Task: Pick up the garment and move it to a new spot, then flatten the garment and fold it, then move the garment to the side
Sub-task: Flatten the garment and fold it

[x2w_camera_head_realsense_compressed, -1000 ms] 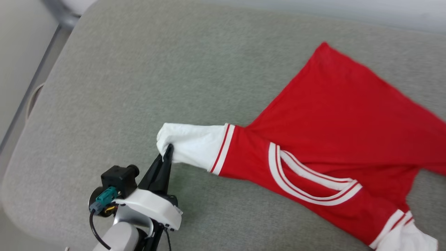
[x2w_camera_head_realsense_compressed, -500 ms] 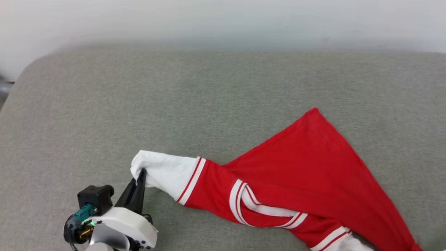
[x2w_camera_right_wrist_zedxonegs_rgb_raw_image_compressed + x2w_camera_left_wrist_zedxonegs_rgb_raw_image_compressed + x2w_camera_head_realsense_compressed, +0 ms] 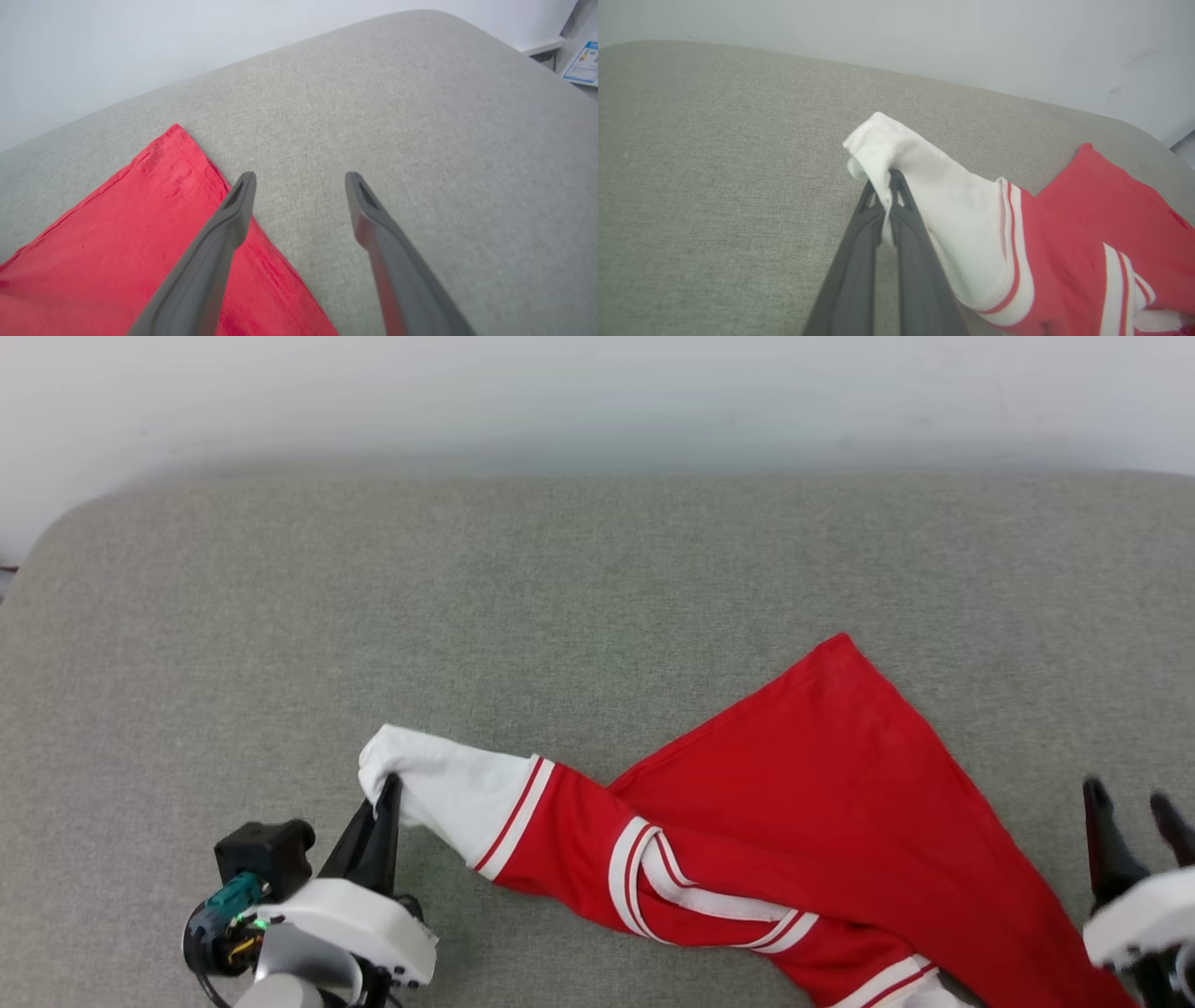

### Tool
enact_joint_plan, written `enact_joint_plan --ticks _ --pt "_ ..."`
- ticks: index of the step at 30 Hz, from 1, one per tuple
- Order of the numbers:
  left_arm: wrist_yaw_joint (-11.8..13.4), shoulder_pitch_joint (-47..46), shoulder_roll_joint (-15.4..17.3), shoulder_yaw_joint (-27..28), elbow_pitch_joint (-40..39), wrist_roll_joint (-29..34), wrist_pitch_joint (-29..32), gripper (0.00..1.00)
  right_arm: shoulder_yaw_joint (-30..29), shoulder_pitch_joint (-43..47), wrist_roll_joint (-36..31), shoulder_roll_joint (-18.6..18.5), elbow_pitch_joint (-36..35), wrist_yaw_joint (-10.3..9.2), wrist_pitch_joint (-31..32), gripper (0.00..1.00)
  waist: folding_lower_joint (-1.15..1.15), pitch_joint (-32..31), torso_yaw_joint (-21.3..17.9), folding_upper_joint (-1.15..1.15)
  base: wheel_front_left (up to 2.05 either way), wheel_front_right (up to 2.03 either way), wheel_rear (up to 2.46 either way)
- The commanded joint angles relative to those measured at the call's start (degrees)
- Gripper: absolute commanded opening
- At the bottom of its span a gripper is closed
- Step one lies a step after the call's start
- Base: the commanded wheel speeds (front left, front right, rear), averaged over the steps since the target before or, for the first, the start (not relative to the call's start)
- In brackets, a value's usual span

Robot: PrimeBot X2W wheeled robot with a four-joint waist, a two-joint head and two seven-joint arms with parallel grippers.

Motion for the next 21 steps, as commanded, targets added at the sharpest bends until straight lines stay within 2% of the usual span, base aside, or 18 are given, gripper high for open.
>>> enact_joint_plan --ticks 1,6,11,15,16,21 --pt "0.1 -1.6 -0.2 -0.1 -0.6 0.4 -0.2 0.0 1.7 -3.4 -0.3 -1.8 1.3 -0.04 -1.5 1.0 0.01 1.2 1.0 0.0 0.0 0.0 0.0" --pt "-0.2 -3.6 -1.6 -1.2 -1.1 1.1 -0.9 0.0 8.9 -12.5 -0.3 -7.5 7.4 -0.05 -0.3 1.0 0.01 3.0 3.9 0.0 0.0 0.0 0.0" --pt "-0.9 -6.1 -3.5 -2.6 -0.8 1.7 -1.7 0.0 15.3 -22.1 3.4 -13.6 14.7 -0.04 11.7 1.0 0.01 4.8 7.5 0.0 0.0 0.0 0.0" --pt "-1.3 -8.2 -5.1 -3.5 -0.8 2.6 -2.3 0.0 19.7 -28.8 6.2 -18.4 18.8 -0.05 23.9 1.0 0.01 6.7 10.2 0.0 0.0 0.0 0.0" --pt "-2.0 -10.0 -5.9 -4.3 -0.5 3.1 -2.7 0.0 22.6 -32.8 7.7 -20.3 19.8 -0.05 30.3 1.0 0.01 8.7 12.1 0.0 0.0 0.0 0.0" --pt "-3.0 -12.7 -7.4 -4.9 -0.1 3.7 -3.3 0.0 27.0 -36.9 8.2 -22.2 21.4 -0.05 35.0 1.0 0.01 12.1 14.1 0.0 0.0 0.0 0.0"
